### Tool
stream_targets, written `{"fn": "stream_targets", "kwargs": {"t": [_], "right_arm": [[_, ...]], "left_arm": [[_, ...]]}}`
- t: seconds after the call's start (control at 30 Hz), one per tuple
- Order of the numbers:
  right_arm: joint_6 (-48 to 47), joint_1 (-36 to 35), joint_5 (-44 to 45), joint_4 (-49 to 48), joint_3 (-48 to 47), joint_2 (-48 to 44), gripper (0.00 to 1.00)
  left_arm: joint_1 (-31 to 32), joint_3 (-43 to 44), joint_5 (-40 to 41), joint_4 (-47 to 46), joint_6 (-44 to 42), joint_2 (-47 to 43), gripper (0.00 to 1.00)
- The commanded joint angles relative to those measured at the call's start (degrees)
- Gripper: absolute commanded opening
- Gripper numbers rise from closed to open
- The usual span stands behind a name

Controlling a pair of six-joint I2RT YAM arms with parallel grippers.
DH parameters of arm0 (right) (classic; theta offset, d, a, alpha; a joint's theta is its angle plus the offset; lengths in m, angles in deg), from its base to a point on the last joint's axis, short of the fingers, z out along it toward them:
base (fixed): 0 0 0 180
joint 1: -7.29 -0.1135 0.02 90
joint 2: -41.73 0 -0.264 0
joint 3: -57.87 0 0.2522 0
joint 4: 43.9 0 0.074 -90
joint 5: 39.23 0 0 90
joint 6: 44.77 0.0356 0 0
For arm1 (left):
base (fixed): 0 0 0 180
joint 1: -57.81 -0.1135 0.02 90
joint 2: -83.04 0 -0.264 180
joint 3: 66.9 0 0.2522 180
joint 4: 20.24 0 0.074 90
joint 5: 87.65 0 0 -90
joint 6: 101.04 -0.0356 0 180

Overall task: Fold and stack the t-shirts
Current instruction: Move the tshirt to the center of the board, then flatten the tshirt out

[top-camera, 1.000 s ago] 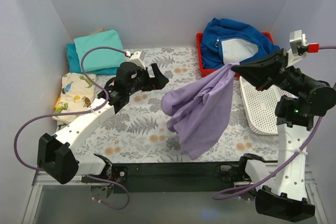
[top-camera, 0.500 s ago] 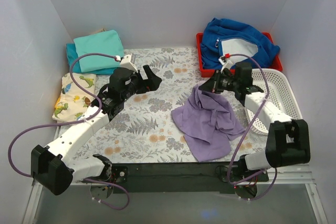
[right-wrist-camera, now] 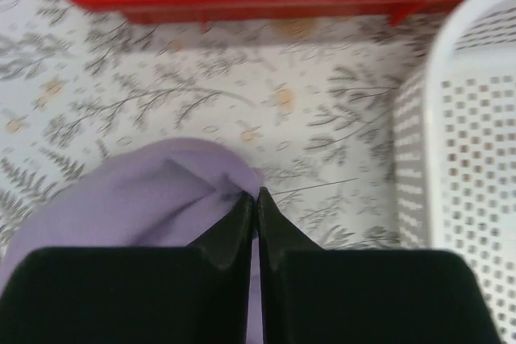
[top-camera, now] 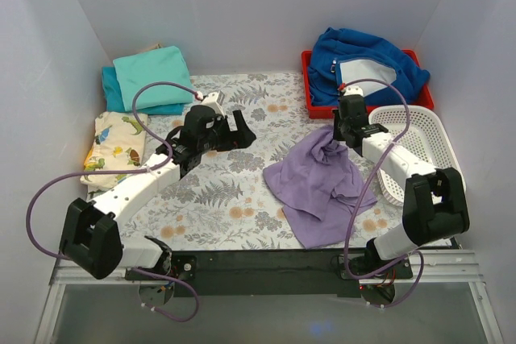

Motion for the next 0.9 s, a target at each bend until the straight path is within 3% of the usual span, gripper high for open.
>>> {"fn": "stream_targets", "kwargs": {"t": [0.0,0.03,0.07,0.13,0.17,0.23,0.53,0.7,0.87], "right_arm": [[-3.27,1.48,15.24,-0.18,-3.87,-2.52,0.07],[-3.27,1.48,16.81,-0.01,-3.87,-2.35,0.1],[-3.36,1.57,17.26,0.17,-3.7,-2.26,0.22],[-3.01,1.57,18.31,0.78,-3.43,-1.9,0.31],[-2.92,1.65,18.14,1.13,-3.0,-1.99,0.48],[-2.92,1.65,15.53,1.66,-2.21,-3.91,0.56],[-1.43,1.3,-9.52,9.05,0.6,-8.58,0.61],[-1.42,1.3,-14.9,8.61,5.0,-9.55,0.61],[-1.78,1.3,-18.42,7.64,8.16,-8.41,0.61]], "left_arm": [[0.06,-2.59,-7.25,-1.38,-1.09,1.23,0.91],[0.06,-3.03,-9.87,-1.9,-1.18,1.67,0.91],[0.24,-3.47,-10.77,-2.78,-1.18,2.03,0.91],[0.5,-4.35,-12.61,-3.49,-0.83,3.25,0.91],[0.59,-4.53,-13.23,-4.01,-0.65,3.61,0.91],[1.12,-5.14,-14.81,-4.81,-0.74,4.92,0.91],[6.48,-4.97,-18.77,-8.41,0.84,12.66,0.91],[7.8,-5.32,-19.65,-10.43,2.42,16.88,0.91],[7.89,-6.11,-17.72,-10.43,2.78,15.31,0.91]]}}
